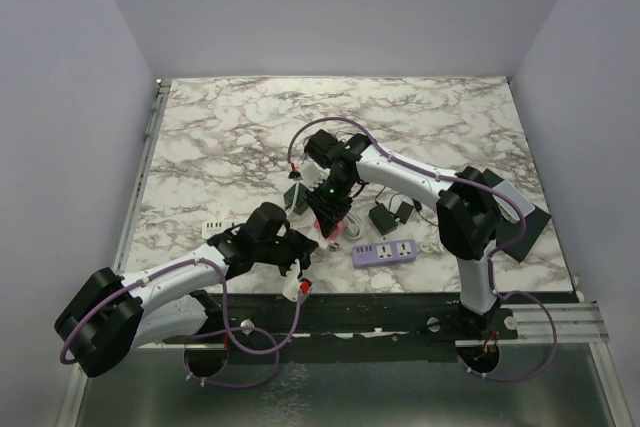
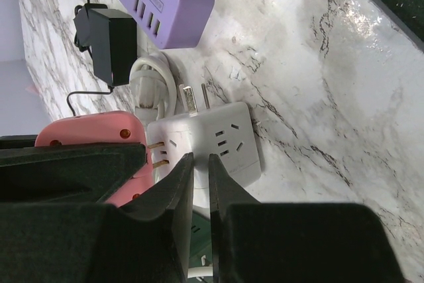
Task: Insert the plug
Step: Insert the plug into the socket.
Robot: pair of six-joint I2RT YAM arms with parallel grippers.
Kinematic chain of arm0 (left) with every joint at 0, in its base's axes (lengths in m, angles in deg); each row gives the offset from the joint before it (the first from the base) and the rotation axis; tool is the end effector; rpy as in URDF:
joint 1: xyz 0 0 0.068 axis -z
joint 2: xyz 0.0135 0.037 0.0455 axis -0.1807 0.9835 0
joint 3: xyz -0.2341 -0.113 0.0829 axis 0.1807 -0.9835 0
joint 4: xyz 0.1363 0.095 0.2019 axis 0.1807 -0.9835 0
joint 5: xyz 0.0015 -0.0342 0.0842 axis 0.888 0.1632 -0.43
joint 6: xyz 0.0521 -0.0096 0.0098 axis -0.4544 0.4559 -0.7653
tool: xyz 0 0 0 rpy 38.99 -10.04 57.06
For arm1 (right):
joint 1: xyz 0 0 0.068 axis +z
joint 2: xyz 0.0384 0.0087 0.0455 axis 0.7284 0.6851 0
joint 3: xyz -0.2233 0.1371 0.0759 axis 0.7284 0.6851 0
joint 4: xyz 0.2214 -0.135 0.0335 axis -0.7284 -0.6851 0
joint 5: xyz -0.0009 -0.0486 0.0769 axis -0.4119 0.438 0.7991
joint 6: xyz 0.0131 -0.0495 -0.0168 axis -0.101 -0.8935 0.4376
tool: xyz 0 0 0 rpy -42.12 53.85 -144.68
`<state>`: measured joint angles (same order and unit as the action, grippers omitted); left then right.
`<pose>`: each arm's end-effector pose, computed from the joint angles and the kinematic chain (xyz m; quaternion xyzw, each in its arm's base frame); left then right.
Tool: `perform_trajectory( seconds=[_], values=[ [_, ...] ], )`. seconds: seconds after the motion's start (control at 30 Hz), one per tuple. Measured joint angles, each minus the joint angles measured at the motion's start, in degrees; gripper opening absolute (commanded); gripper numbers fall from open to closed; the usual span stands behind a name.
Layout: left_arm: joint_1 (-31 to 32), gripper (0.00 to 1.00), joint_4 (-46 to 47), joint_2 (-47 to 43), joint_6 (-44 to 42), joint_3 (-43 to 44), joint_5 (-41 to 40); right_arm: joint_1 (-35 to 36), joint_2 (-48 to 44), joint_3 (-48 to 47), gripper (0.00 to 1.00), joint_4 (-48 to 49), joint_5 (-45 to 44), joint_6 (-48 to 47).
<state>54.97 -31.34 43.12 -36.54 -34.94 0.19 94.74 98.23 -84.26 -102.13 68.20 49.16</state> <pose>0.1265 -0.1512 0.1657 0.8678 0.2129 -0.0780 0.4422 0.2579 0.3088 0.2207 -0.4461 0.8639 0.2337 0.0057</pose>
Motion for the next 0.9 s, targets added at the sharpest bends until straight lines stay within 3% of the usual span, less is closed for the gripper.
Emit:
perform_trajectory(
  seconds=[0.47, 0.9],
  values=[
    [0.2, 0.11, -3.5, -0.3, 0.2, -0.1, 0.1, -0.9, 1.6, -0.7, 0.03, -0.5, 0.3, -0.4],
    [0.2, 0.11, -6.5, -0.5, 0.2, -0.1, 0.7, -4.2, 4.4, -0.9, 0.0, -0.8, 8.5, -1.4]
  ],
)
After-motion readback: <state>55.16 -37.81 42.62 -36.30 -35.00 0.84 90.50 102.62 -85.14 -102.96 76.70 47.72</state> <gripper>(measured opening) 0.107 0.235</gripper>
